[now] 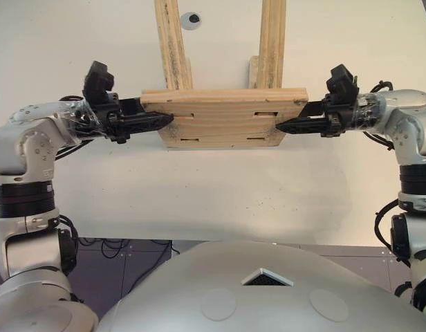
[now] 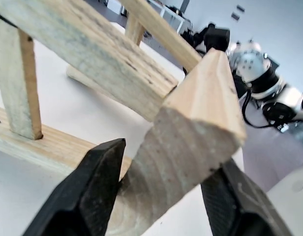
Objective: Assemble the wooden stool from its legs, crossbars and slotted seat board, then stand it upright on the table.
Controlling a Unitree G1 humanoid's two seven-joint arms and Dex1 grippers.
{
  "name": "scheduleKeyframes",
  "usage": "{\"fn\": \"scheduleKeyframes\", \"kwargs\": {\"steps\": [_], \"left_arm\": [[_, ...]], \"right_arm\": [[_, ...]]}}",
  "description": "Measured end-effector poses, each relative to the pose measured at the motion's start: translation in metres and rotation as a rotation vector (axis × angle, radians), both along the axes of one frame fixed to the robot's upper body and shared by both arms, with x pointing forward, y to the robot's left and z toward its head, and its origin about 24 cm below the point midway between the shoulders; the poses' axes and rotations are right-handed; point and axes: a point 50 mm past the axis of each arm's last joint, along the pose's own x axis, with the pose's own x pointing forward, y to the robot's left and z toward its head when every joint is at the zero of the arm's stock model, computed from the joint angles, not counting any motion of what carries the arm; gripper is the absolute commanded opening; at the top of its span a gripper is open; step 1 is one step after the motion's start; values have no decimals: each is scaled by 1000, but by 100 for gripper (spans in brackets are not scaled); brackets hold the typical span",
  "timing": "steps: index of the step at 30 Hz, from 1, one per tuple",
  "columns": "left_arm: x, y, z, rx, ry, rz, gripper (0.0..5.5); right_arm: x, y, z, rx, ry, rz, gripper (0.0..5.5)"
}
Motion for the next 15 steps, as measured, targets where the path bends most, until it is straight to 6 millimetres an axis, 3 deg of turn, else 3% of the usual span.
{"fn": "scheduleKeyframes", "kwargs": {"steps": [4, 8, 10, 15], "left_arm": [[-3, -4, 25, -70, 35, 50, 229], [9, -12, 46, -177, 101, 113, 229], [21, -19, 53, -257, 138, 164, 228], [42, -32, 59, -412, 196, 302, 217]], "right_arm": [[-9, -8, 24, 83, 86, -30, 162], [-10, -14, 47, 204, 230, -74, 155], [-1, -18, 63, 241, 299, -120, 154], [26, -21, 76, 386, 398, -208, 143]]}}
